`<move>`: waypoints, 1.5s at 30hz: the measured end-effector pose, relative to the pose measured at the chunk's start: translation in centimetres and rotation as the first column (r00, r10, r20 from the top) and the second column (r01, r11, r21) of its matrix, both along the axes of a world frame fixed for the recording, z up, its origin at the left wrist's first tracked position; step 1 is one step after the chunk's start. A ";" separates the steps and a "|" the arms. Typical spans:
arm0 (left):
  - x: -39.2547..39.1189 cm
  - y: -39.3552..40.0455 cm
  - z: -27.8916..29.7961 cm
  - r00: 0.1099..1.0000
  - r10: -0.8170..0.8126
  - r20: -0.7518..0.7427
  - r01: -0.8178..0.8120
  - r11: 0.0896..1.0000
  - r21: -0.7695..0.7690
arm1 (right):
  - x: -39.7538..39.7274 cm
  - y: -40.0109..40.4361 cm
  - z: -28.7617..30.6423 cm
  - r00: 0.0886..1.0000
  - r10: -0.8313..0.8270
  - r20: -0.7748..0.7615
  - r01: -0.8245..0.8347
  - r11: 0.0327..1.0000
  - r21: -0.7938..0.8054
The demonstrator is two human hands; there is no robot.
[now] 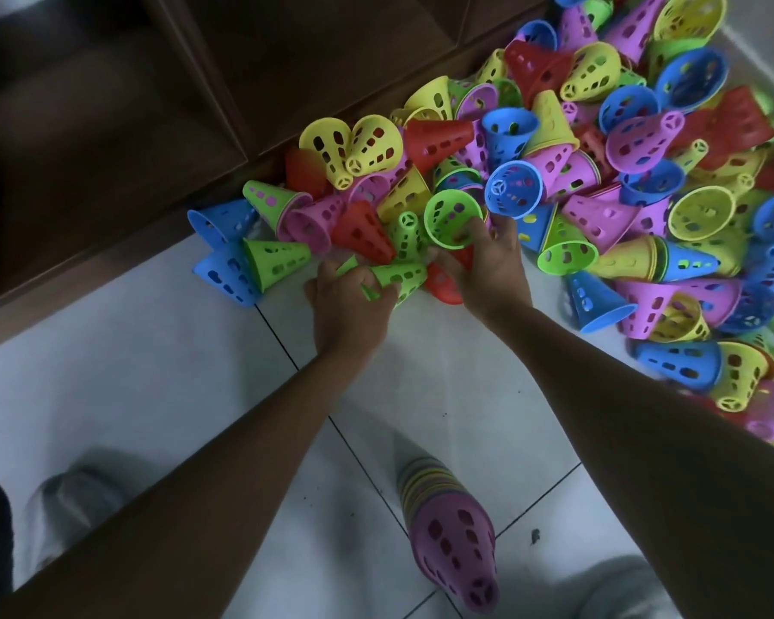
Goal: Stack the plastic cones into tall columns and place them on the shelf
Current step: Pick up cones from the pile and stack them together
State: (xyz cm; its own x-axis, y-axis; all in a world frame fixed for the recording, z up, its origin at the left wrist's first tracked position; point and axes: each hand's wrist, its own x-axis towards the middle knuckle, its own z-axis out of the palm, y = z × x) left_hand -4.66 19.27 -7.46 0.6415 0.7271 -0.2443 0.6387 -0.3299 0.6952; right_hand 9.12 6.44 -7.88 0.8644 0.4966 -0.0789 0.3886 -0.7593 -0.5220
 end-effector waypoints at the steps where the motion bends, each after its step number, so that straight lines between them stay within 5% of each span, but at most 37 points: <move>1: -0.1 0.1 0.1 1.000 -0.004 0.001 0.004 1.000 -0.007 | 0.0 -0.1 0.1 1.000 -0.006 0.010 0.006 1.000 0.010; 7: -1.3 0.8 0.8 1.000 -0.013 0.015 0.014 1.000 -0.020 | -0.5 -0.9 0.9 0.998 -0.040 0.053 0.040 0.999 0.016; 12: -2.5 1.1 1.6 0.999 -0.016 0.039 0.018 0.999 -0.039 | -1.7 -1.9 1.3 0.973 -0.202 -0.114 0.217 0.967 0.137; 19: -3.8 0.6 3.6 0.997 -0.036 0.073 0.043 0.994 -0.098 | -4.9 -3.5 3.1 0.823 -0.449 -0.349 0.539 0.810 0.230; 27: -5.0 -1.0 7.9 0.990 -0.088 0.112 0.114 0.961 -0.252 | -7.5 -6.6 6.8 0.760 -0.511 -0.403 0.631 0.730 0.264; 37: -4.1 -2.1 13.0 0.916 -0.385 0.117 0.385 0.757 -0.528 | -9.1 -9.4 14.6 0.678 -0.467 -0.568 0.727 0.544 0.420; 41: -3.9 -2.3 16.5 0.854 -0.509 0.105 0.472 0.673 -0.569 | -10.8 -11.4 16.2 0.755 -0.473 -0.455 0.654 0.601 0.460; 45: -4.1 -2.8 20.6 0.730 -0.683 0.015 0.576 0.604 -0.550 | -12.9 -13.1 18.2 0.734 -0.443 -0.514 0.675 0.551 0.490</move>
